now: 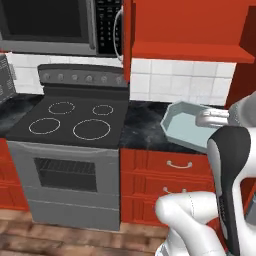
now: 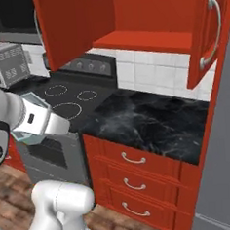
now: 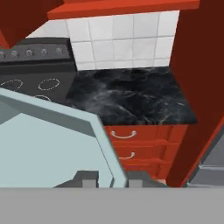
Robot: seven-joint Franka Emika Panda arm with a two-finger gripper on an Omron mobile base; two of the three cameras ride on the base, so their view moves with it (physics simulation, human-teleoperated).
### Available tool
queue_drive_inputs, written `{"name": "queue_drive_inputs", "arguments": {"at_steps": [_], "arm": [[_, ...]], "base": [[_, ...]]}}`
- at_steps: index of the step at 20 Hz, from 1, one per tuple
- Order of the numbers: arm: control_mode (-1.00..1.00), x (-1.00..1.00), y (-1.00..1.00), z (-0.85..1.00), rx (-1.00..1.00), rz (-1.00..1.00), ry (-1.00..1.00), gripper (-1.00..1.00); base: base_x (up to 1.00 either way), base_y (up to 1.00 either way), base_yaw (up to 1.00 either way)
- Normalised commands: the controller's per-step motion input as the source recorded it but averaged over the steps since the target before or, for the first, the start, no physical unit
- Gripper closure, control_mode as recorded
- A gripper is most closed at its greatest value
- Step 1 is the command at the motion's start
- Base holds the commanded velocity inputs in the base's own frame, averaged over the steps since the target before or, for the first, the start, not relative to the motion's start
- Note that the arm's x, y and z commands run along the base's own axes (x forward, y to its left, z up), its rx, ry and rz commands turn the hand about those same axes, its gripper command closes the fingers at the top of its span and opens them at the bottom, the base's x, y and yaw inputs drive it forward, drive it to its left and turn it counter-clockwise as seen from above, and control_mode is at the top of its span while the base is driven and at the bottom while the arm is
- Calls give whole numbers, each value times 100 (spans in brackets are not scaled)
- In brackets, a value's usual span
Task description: Retrieve the tupperware and aluminum foil from the cabinet and place them on the dining counter near the plate with carrot and bell pepper to prepare for storing leftovers.
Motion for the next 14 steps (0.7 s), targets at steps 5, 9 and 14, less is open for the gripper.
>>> {"name": "queue_drive_inputs", "arguments": {"at_steps": [5,9,14], "arm": [[100,0,0,0,0,0,0,100],[100,0,0,0,0,0,0,100],[100,0,0,0,0,0,0,100]], "base": [[-44,57,91],[1,39,91],[65,13,71]]}}
